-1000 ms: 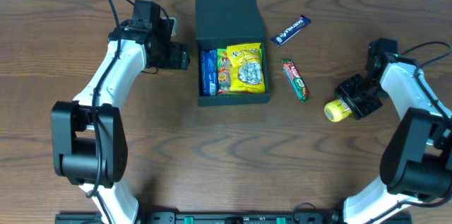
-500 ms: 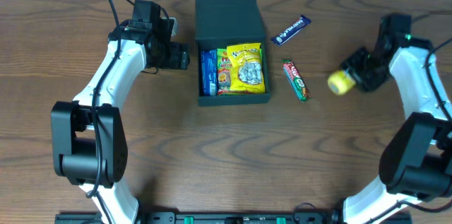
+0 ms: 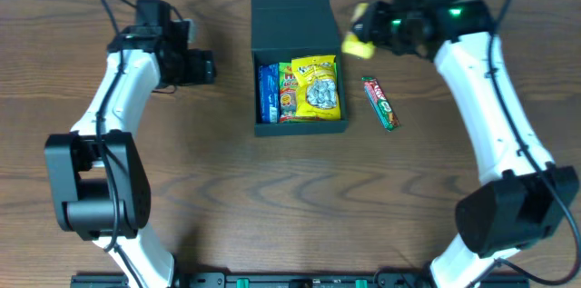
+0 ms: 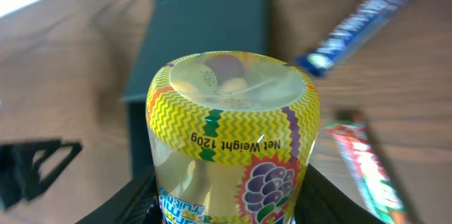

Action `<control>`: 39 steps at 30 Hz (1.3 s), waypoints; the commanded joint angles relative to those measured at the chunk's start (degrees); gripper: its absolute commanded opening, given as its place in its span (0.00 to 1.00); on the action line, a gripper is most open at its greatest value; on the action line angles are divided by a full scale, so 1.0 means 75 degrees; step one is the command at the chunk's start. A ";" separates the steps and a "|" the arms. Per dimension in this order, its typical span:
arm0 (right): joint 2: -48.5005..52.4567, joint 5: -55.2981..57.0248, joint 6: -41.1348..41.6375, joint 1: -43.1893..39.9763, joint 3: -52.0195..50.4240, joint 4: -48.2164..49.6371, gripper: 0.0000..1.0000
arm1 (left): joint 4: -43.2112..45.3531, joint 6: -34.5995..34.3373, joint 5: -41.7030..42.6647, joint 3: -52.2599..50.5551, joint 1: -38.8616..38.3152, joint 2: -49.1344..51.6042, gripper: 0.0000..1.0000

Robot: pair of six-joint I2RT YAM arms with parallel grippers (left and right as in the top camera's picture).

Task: Pack container
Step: 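Carry the Mentos tube over the box and lower it in, then release the Mentos tube in the box and lift the right gripper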

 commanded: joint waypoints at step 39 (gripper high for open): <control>0.2124 -0.0609 -0.1714 0.1795 0.1113 -0.0959 0.37 | -0.0201 0.0114 -0.0017 0.0160 0.0227 -0.0172 0.86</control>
